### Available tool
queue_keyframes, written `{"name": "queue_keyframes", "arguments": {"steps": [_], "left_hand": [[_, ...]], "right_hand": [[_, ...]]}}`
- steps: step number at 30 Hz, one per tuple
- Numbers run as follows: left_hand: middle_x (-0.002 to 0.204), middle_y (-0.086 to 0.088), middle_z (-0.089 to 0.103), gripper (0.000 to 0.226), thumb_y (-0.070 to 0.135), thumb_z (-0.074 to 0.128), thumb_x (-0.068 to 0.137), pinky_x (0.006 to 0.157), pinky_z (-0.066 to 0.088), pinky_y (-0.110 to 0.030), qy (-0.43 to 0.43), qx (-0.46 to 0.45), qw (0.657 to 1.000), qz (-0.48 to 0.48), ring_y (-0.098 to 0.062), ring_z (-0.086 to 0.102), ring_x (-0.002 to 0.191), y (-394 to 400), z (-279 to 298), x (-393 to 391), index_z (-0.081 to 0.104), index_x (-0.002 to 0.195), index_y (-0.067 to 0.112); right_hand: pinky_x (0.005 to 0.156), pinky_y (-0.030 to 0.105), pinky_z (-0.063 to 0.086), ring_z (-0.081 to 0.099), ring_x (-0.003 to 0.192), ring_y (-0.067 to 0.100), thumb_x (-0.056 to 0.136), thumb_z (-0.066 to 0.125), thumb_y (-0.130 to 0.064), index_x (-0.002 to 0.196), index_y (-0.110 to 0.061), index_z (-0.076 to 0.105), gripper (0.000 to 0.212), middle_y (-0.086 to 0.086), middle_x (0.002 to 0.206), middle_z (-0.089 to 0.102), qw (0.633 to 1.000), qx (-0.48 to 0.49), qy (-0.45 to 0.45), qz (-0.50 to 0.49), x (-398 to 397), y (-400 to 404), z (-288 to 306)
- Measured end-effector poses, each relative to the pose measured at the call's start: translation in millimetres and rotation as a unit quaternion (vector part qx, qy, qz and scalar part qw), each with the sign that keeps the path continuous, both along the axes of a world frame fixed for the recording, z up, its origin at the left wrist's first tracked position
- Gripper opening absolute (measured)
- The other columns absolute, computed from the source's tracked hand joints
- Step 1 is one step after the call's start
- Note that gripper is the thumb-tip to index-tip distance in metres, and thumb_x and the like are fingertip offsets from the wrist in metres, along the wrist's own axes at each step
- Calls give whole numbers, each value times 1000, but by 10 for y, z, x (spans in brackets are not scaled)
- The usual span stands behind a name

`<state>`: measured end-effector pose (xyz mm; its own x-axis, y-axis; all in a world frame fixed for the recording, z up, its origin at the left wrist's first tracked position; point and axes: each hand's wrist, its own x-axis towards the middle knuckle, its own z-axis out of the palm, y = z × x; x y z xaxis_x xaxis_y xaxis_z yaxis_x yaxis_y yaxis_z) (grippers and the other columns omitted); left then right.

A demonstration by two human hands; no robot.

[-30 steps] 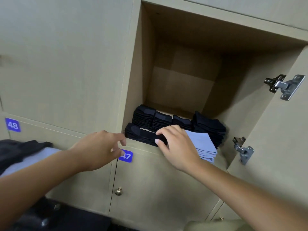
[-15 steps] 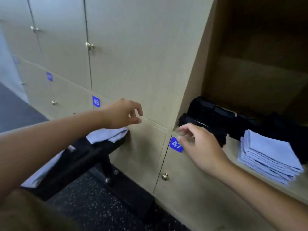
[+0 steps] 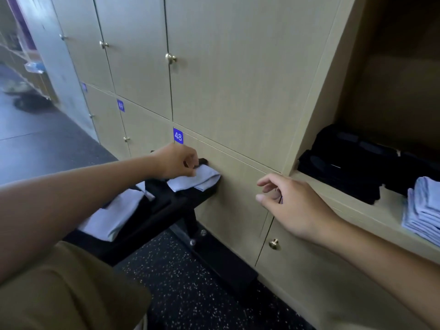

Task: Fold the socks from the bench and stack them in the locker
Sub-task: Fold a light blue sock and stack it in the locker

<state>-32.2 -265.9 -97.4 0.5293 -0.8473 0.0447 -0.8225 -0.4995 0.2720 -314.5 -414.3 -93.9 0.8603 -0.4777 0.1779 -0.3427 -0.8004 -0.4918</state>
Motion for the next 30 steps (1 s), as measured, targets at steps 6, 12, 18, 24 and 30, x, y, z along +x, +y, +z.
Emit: {"name": "queue_keyframes", "arguments": {"steps": [6,12,18,24,30], "left_hand": [[120,5,52,50,48,68,92,93,38,-32,16,126,990,-60,-17,51,111,-48,-230,-73,55,138,32],[161,-5,32,58,52,55,101,120,21,-41,7,219,973,-74,-32,29,147,-120,-299,-135,42,154,31],[155,-1,40,69,60,54,98,117,31,-48,-12,245,968,-56,-32,28,142,-144,-462,-112,40,154,21],[106,-6,60,49,60,58,91,92,37,-37,-24,142,989,-41,-30,49,108,-125,-337,-83,63,97,11],[110,-11,69,69,65,56,78,90,47,-40,76,-47,996,-9,-31,63,106,-36,99,-119,71,116,9]], "right_hand": [[90,38,52,58,94,3,94,62,-44,114,-39,60,22,-19,106,61,1000,2,24,5,20,-22,-78],[88,34,51,58,94,3,94,62,-44,117,-40,60,23,-20,105,61,999,14,42,7,8,-71,-119],[87,38,54,63,88,7,94,63,-44,117,-40,60,23,-18,105,61,998,24,55,1,-20,-94,-131],[88,37,53,62,92,5,94,63,-44,117,-40,60,24,-18,104,62,998,26,58,-1,-33,-102,-126],[86,35,54,64,89,3,94,62,-44,118,-41,59,24,-18,105,61,998,32,56,-2,-28,-90,-116]]}}
